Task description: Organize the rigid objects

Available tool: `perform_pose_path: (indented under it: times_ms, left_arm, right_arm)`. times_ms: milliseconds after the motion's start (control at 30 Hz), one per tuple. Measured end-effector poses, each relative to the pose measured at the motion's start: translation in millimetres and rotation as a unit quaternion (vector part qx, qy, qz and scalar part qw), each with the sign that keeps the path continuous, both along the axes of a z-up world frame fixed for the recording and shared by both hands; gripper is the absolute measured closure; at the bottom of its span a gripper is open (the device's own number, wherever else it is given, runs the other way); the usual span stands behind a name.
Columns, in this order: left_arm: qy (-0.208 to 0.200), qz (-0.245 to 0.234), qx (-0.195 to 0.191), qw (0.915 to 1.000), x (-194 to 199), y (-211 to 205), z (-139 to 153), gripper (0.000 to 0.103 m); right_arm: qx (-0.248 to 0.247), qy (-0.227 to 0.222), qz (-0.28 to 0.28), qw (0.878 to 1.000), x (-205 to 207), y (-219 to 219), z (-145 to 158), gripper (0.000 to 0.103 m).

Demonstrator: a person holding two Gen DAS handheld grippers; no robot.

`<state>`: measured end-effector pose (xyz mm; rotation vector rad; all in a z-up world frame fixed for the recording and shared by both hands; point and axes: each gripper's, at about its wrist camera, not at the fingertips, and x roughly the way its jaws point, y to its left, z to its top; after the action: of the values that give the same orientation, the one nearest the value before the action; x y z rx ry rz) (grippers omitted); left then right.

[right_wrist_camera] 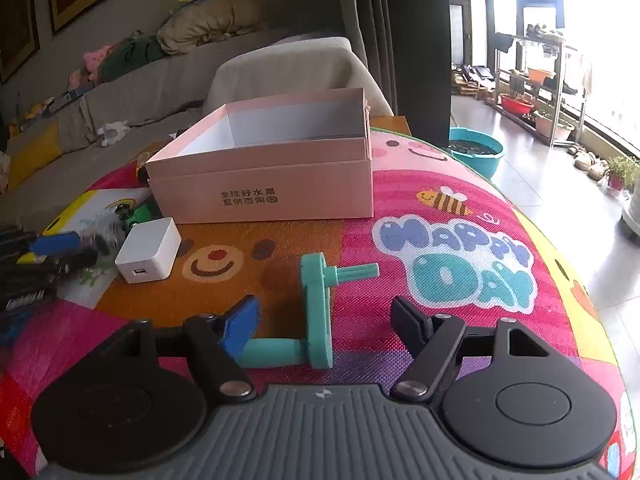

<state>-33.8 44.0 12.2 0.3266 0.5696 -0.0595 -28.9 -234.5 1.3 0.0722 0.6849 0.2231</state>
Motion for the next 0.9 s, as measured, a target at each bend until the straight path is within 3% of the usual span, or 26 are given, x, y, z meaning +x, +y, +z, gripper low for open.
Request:
perform_pose_path:
  times_ms: [33, 100, 167, 200, 267, 367, 467, 567, 833, 900]
  left_arm:
    - [0.003, 0.016, -0.007, 0.9998, 5, 4, 3, 0.066]
    - [0.013, 0.032, -0.066, 0.9972, 9, 9, 17, 0.067]
    - [0.040, 0.030, -0.165, 0.9851, 5, 9, 32, 0.068]
    - [0.060, 0.018, -0.214, 0.9749, 3, 5, 37, 0.067]
    - [0.083, 0.005, -0.247, 0.9656, 3, -9, 39, 0.063]
    - [0.104, 0.018, -0.219, 0.9700, 13, -34, 30, 0.064]
    - [0.116, 0.036, -0.237, 0.9640, 26, -45, 26, 0.058]
    - [0.110, 0.049, -0.230, 0.9656, 38, -54, 26, 0.058]
    - [0.104, 0.019, -0.159, 0.9815, 46, -78, 6, 0.050]
    - [0.080, -0.011, -0.118, 0.9898, 37, -84, 0, 0.051]
  right_arm:
    - [0.000, 0.000, 0.000, 1.000, 0, 0, 0, 0.029]
    - [0.001, 0.001, -0.003, 1.000, 0, 0, 0, 0.028]
    - [0.002, 0.002, -0.003, 1.000, 0, 0, 0, 0.027]
    - [0.003, 0.002, -0.004, 1.000, 0, -1, 0, 0.027]
    - [0.004, 0.003, -0.003, 1.000, 1, -1, 0, 0.025]
    - [0.005, 0.004, -0.003, 1.000, 1, -1, 0, 0.025]
    - [0.012, 0.002, -0.011, 1.000, 1, -4, 0, 0.023]
    - [0.023, 0.004, -0.014, 1.000, 2, -7, -1, 0.022]
    - [0.024, 0.005, -0.012, 1.000, 3, -7, -1, 0.020]
    - [0.020, 0.009, -0.010, 1.000, 4, -6, -1, 0.020]
